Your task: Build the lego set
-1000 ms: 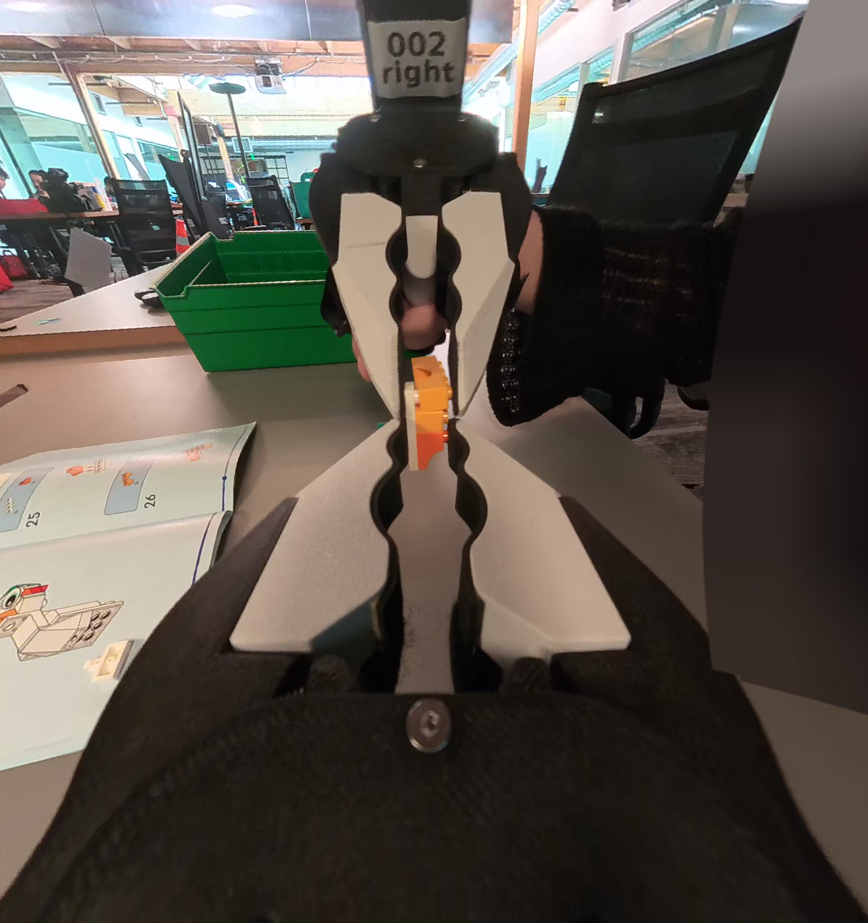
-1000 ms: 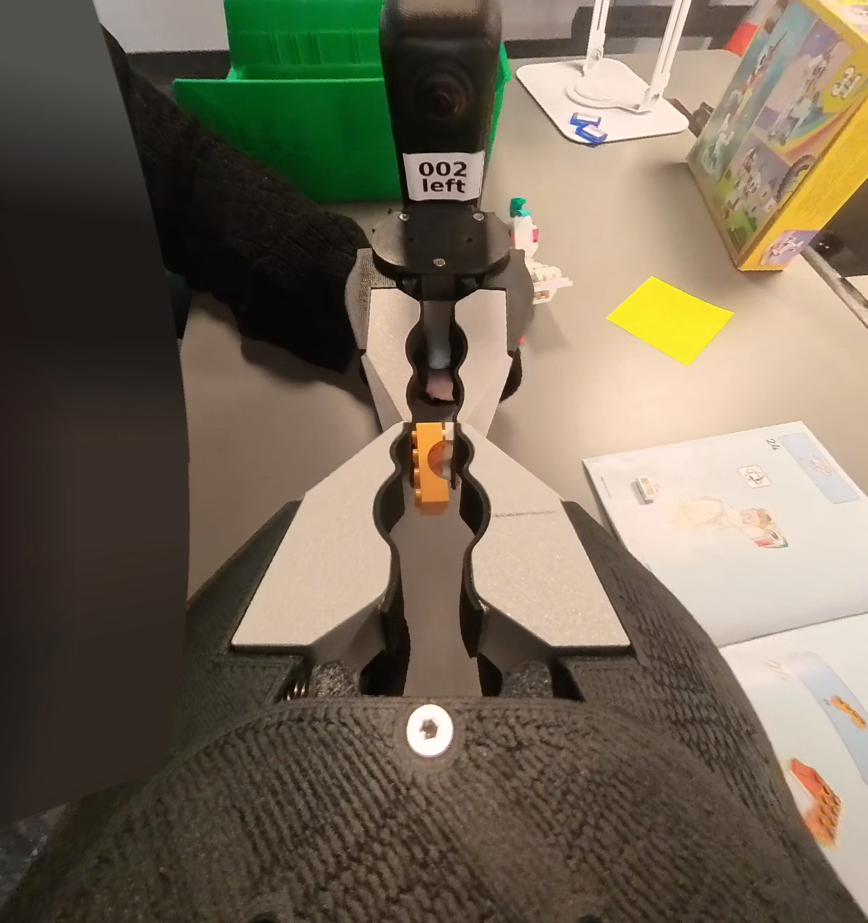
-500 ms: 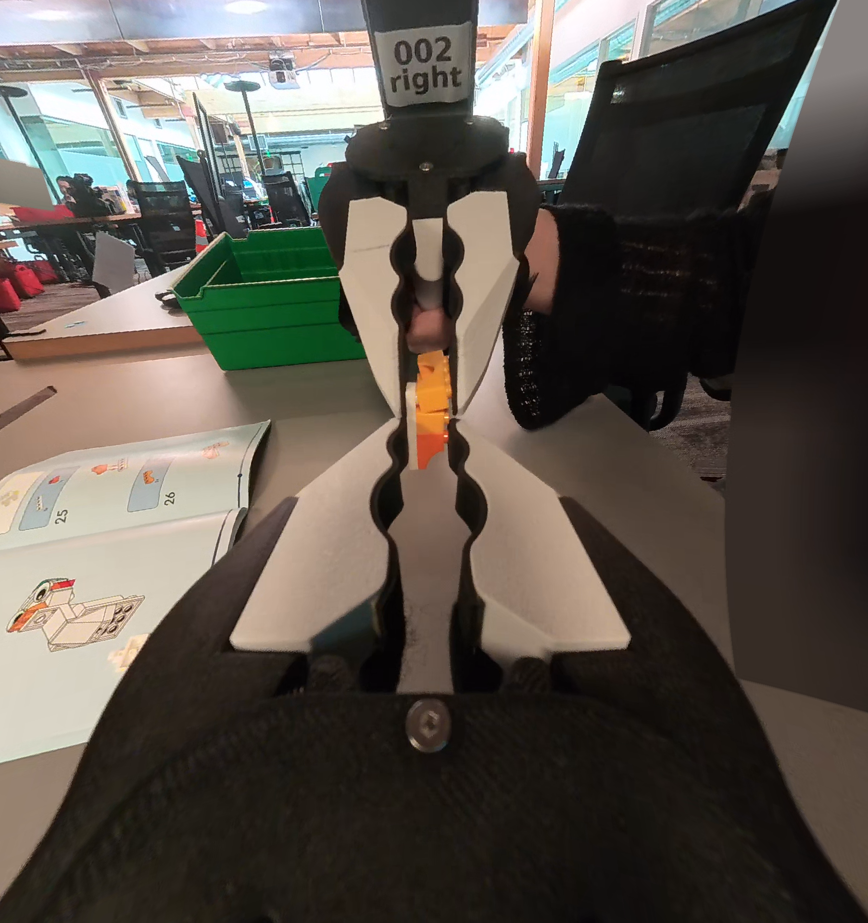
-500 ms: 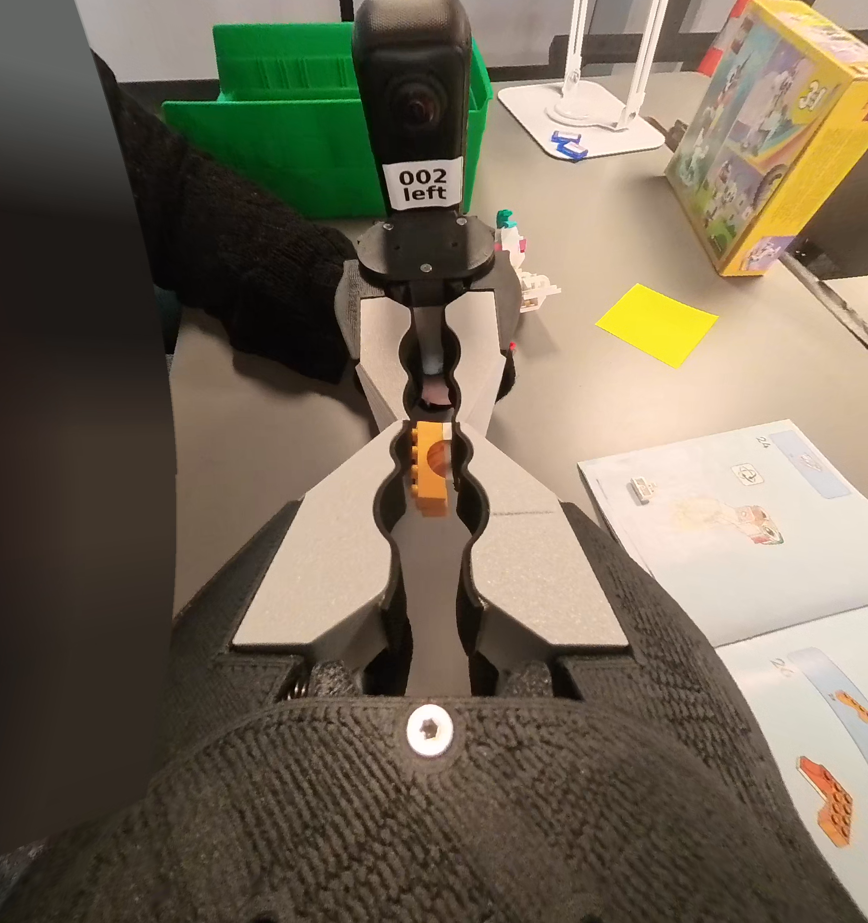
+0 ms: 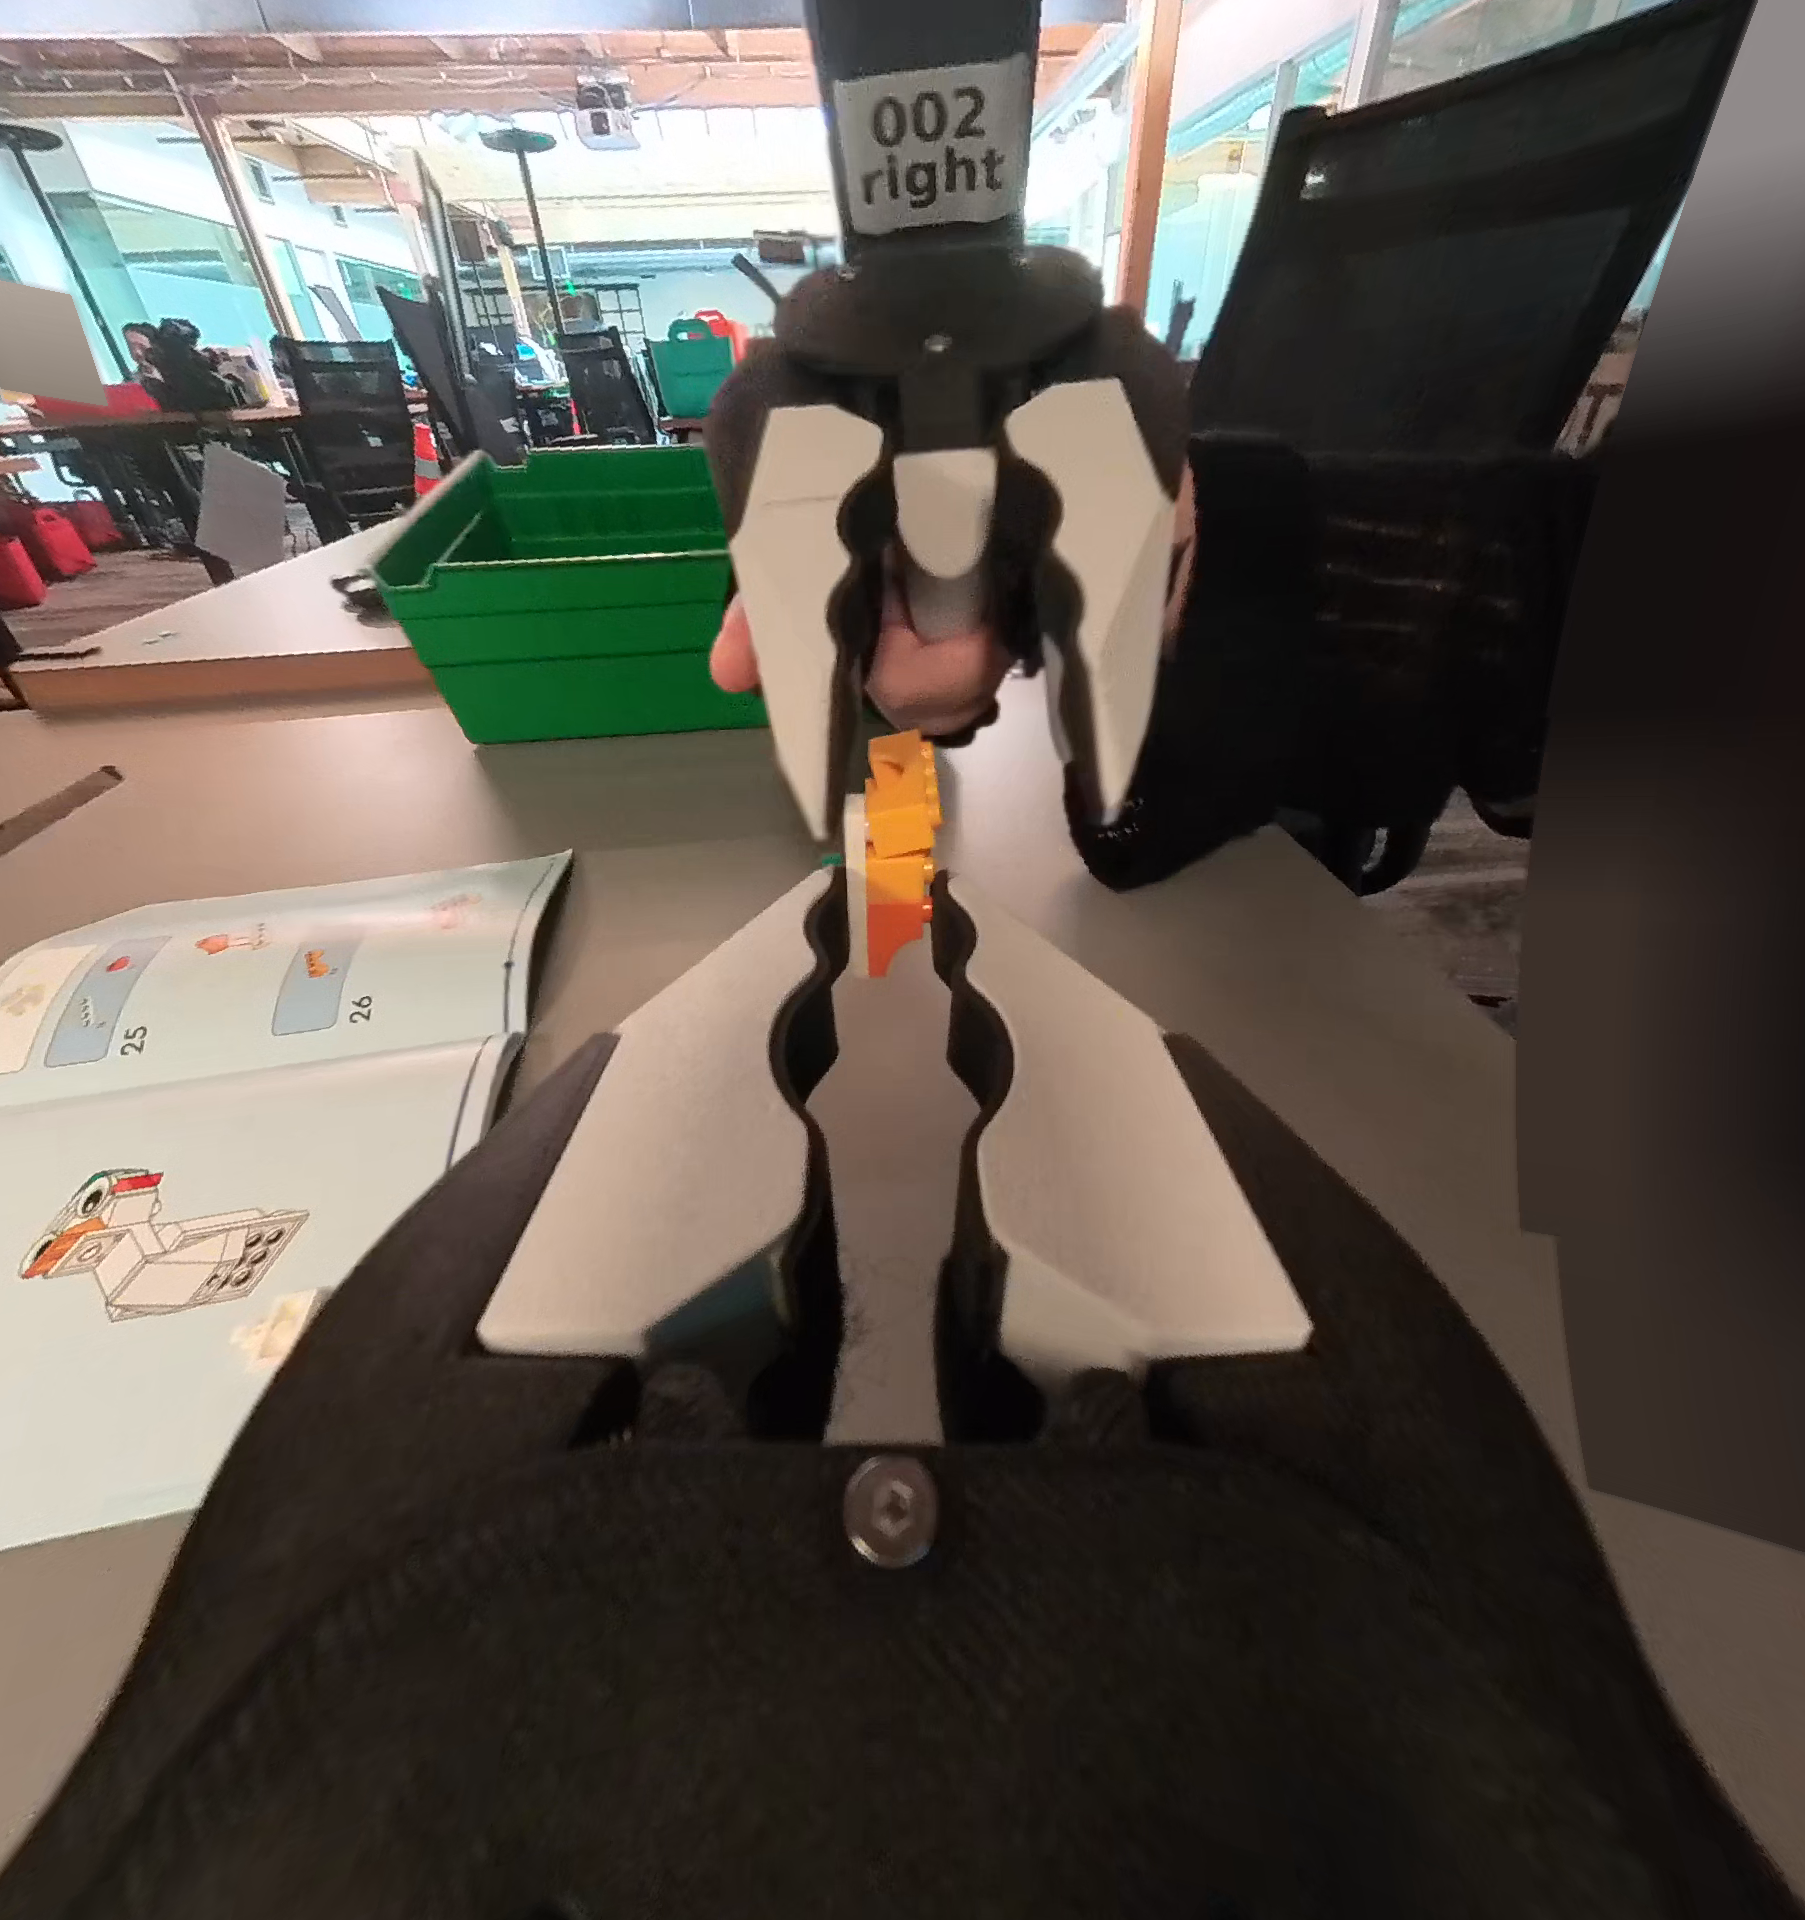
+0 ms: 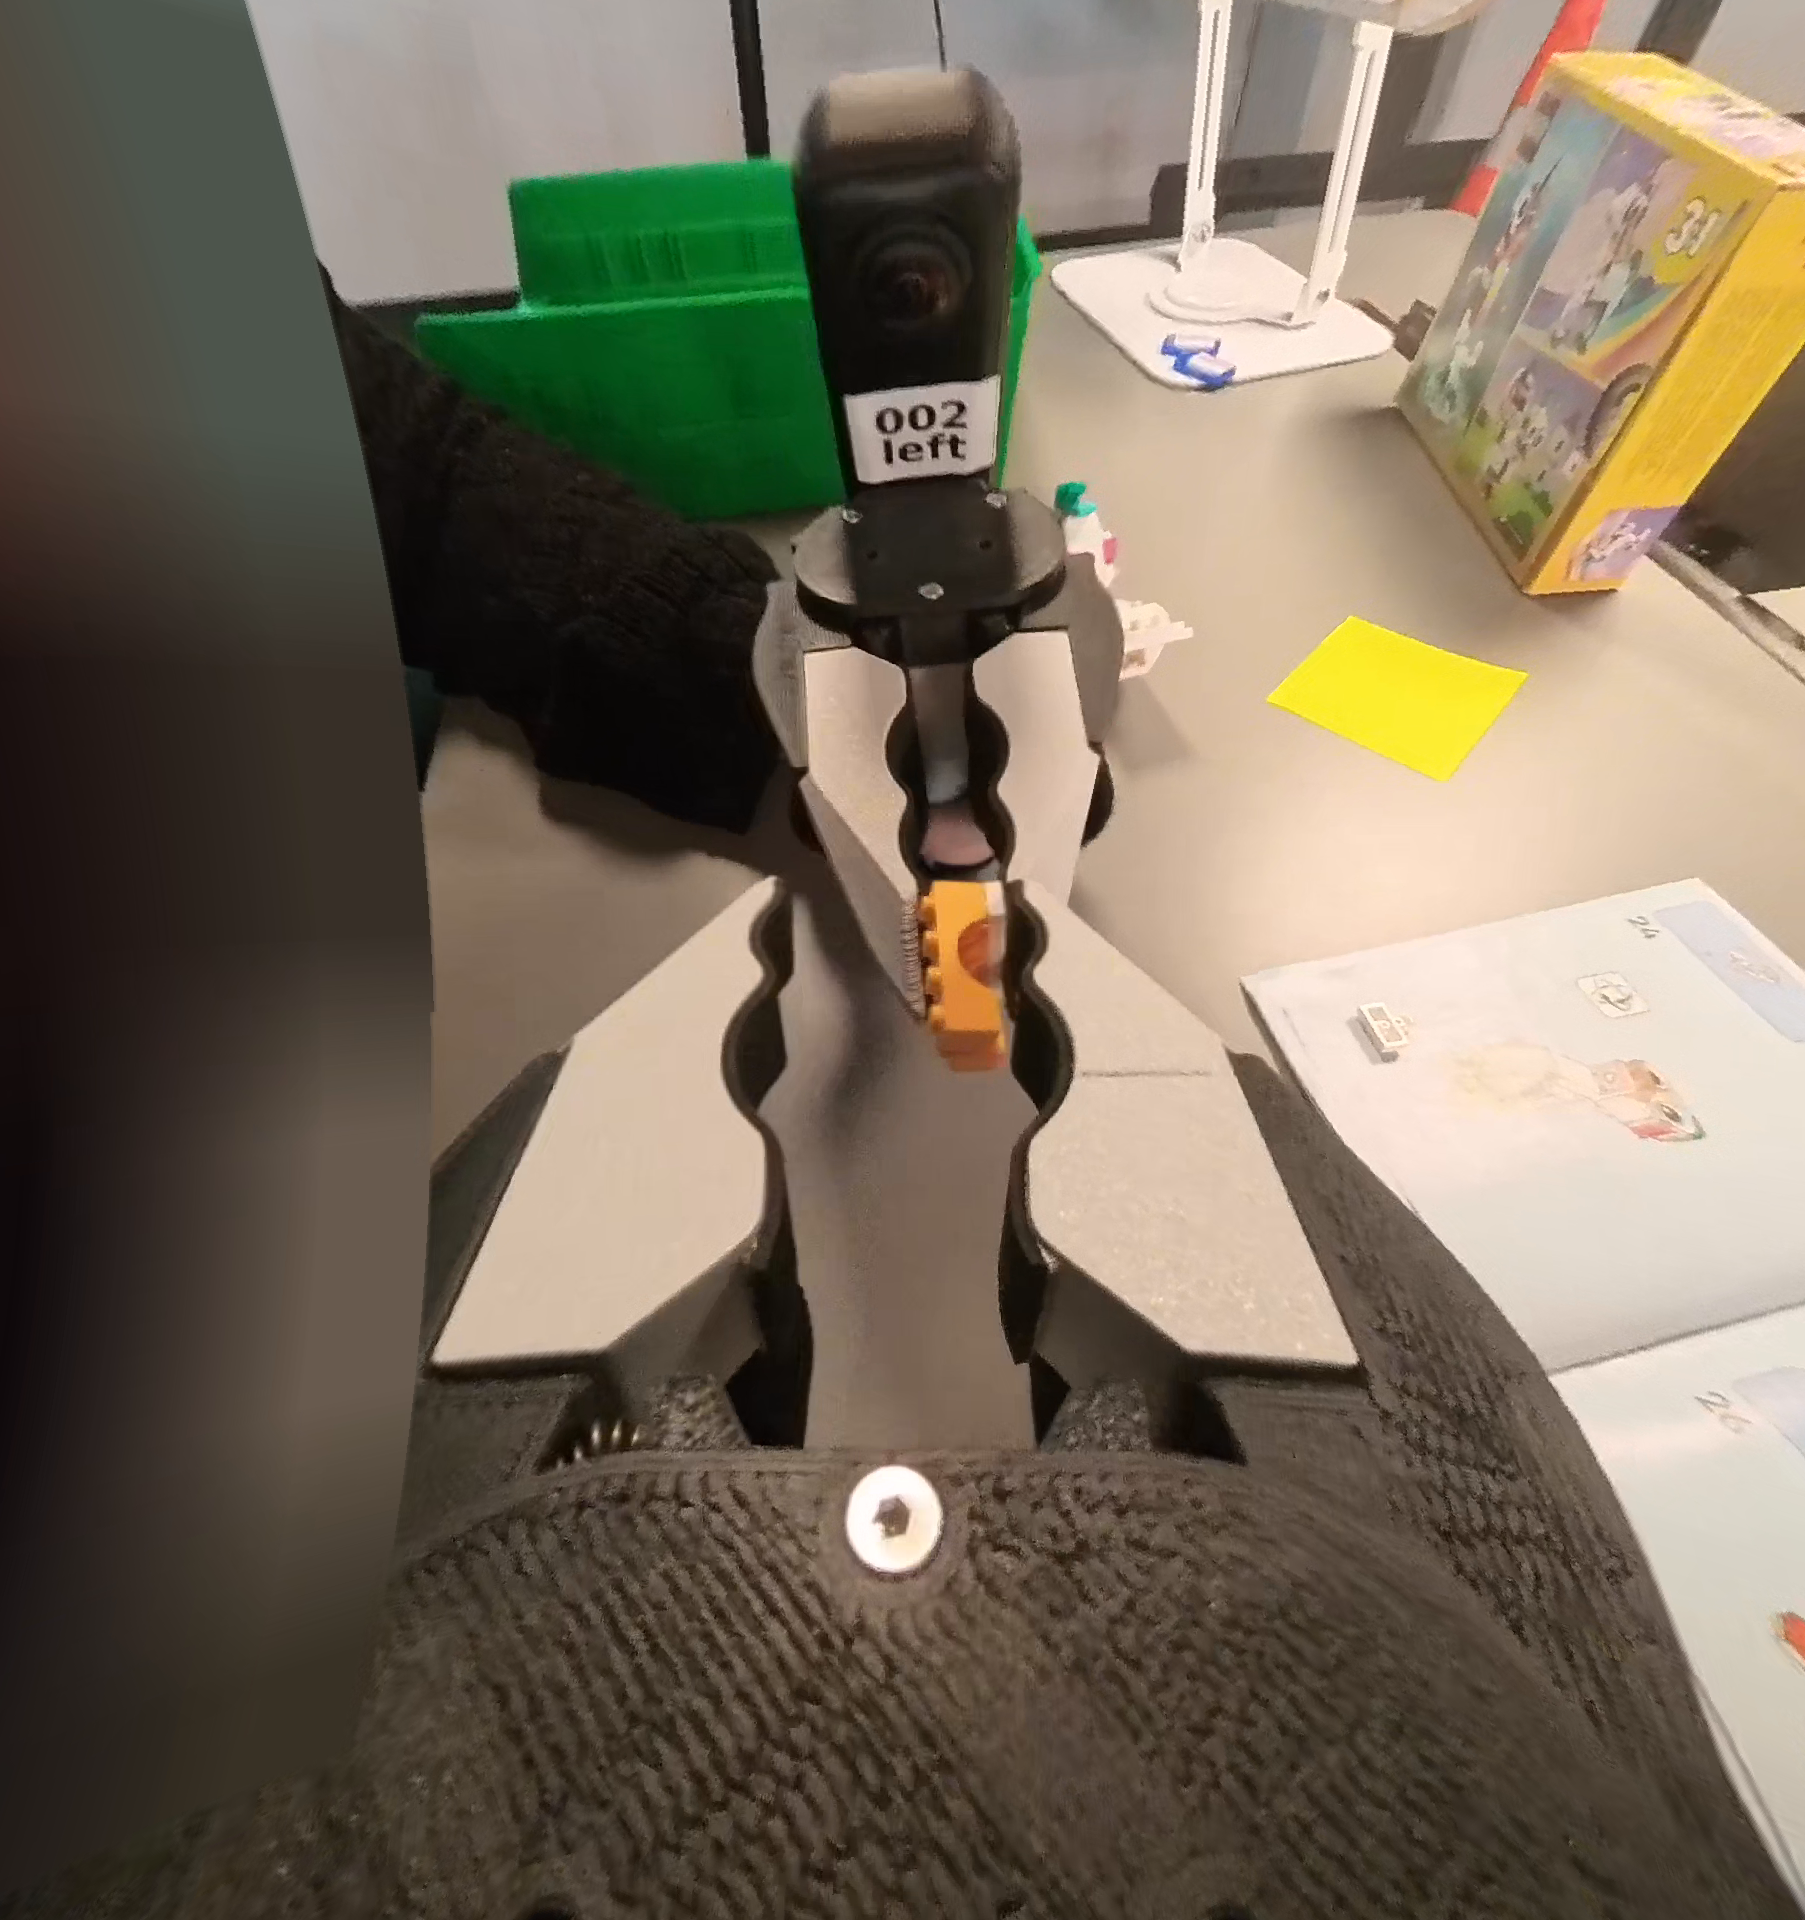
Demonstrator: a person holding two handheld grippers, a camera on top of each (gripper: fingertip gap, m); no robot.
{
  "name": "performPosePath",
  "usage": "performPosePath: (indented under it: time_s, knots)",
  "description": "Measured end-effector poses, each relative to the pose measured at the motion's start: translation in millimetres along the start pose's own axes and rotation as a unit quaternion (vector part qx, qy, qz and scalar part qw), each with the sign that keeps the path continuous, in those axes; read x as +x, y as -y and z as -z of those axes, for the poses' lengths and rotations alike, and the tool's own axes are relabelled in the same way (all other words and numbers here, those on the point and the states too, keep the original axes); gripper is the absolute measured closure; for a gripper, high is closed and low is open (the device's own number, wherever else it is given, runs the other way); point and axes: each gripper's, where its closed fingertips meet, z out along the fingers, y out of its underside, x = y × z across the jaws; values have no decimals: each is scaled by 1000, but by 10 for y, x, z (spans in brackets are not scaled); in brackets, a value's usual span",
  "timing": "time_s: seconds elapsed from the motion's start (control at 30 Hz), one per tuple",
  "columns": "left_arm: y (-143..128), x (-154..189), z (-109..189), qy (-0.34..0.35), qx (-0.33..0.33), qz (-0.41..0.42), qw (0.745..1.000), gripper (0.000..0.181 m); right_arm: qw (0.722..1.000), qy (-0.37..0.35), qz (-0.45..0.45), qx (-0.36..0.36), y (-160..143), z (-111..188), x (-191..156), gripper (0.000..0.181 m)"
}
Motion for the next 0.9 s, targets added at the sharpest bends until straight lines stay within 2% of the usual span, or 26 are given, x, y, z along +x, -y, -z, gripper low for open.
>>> performPosePath:
  time_s: [0.23, 0.37, 0.67, 0.9]
  knots:
    - [62, -53, 62, -1, 26, 25, 999, 167, 999, -51, 9, -15, -38, 106, 140, 149]
    - [116, -3, 74, -23, 46, 37, 998, 167, 998, -53, -3, -13, -64, 121, 154, 150]
    - [10, 40, 21, -17, 2, -10, 1000, 167, 999, -40, 18, -2, 12, 62, 78, 158]
    - [-21, 111, -23, -17, -16, -48, 999, 167, 998, -20, 50, -31, -22, 34, 6, 163]
